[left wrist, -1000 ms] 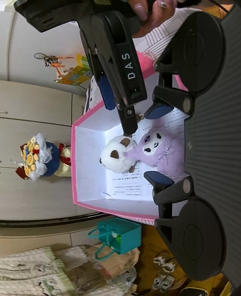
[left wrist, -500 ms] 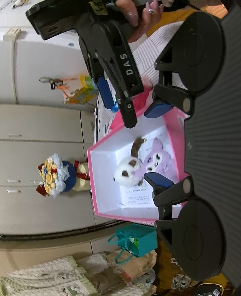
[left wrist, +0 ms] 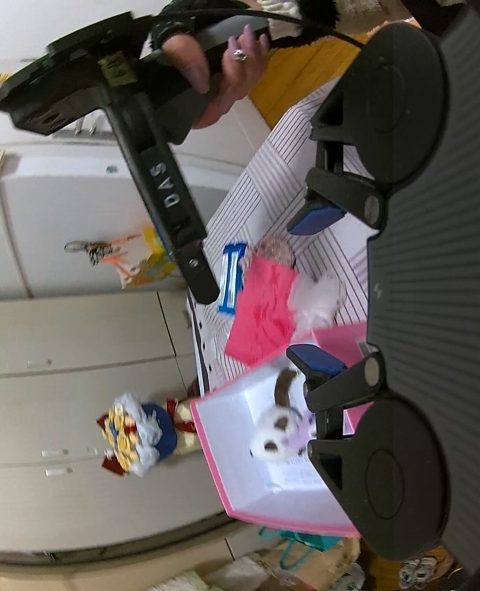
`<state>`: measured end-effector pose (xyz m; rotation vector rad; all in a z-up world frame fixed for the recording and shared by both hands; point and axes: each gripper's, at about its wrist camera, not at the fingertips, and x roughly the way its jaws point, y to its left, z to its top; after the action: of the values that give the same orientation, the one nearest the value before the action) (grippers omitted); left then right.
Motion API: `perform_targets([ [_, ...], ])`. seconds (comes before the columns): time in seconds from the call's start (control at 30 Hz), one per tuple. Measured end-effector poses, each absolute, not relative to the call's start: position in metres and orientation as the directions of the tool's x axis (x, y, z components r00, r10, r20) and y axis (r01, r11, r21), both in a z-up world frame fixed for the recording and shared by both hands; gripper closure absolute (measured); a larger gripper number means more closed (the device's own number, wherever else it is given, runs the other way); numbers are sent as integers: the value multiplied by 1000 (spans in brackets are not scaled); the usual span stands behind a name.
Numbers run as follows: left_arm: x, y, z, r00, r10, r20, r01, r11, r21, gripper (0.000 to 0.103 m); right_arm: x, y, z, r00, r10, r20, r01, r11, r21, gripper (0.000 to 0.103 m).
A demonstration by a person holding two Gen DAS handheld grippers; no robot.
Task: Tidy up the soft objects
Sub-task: 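Withdraw the right tool and reach toward the pink floral cloth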
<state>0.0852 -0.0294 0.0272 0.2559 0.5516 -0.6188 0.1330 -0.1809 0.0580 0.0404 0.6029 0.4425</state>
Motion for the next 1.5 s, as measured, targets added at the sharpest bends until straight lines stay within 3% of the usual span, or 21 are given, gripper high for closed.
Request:
perform_targets([
  [0.23,93,-76,-1,665,-452,-595,636,761,132,39,128,-221,34,759,437,-482,-402,898,180,28],
  [0.5,112,-116,-45,730,-312,-607,560,783,271,39,139,-253,-11,777,400,-486,-399,910,110,26],
  [0.83,120,-152,-93,852,-130,-507,401,785,473,39,164,-263,-74,720,383,-579,-463,886,10,26],
  [1.17,122,-169,-116,907,-25,-419,303,731,611,39,186,-254,-92,709,392,-587,-510,859,-42,26],
  [1.3,127,-172,-121,908,30,-418,262,739,621,42,195,-254,-97,699,411,-585,-525,851,-29,26],
  [1.5,128,-174,-128,908,68,-413,230,743,629,42,203,-245,-108,690,398,-605,-543,837,-69,17],
])
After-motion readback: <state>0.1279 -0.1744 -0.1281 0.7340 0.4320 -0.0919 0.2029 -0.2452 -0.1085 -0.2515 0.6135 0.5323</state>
